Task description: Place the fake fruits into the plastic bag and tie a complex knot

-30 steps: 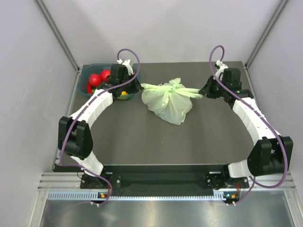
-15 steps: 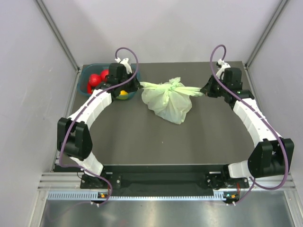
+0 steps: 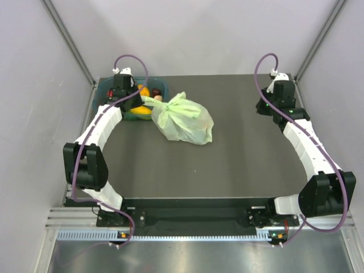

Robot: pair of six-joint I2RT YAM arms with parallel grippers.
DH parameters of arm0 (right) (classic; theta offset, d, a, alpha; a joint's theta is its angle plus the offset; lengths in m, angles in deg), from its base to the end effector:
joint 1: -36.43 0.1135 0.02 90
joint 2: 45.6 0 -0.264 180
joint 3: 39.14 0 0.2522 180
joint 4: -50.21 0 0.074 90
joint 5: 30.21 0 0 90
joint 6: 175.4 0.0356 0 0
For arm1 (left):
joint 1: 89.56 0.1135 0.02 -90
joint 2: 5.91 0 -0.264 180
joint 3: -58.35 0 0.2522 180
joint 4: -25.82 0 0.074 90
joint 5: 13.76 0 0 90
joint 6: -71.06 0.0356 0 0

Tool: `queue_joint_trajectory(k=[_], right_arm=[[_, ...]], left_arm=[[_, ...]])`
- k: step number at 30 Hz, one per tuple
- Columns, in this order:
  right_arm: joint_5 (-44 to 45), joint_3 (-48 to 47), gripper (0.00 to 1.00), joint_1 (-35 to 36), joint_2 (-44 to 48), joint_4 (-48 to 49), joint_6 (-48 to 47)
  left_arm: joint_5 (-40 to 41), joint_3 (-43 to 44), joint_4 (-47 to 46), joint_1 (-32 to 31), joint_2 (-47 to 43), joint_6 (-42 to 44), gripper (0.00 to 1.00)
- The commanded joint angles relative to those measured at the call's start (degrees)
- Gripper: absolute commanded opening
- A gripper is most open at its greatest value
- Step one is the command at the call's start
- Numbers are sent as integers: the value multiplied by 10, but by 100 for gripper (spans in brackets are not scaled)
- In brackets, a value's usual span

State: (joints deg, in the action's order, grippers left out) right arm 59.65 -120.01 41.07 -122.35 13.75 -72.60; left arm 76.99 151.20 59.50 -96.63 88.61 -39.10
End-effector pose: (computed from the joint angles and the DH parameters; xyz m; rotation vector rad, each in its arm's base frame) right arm 0.3026 0.0246 0.3300 0.1509 2.1353 0.1812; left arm 0.3794 -0.0466 0.3059 -0.2580 2.1839 -0.2535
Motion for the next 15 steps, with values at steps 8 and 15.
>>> queue_joint_trajectory(k=[8, 15], right_arm=[[-125, -74, 7, 59, -5, 31, -16], [-188, -73, 54, 127, -27, 47, -40]], left_arm=[[13, 77, 40, -66, -16, 29, 9], [-21, 55, 31, -71, -35, 26, 35]])
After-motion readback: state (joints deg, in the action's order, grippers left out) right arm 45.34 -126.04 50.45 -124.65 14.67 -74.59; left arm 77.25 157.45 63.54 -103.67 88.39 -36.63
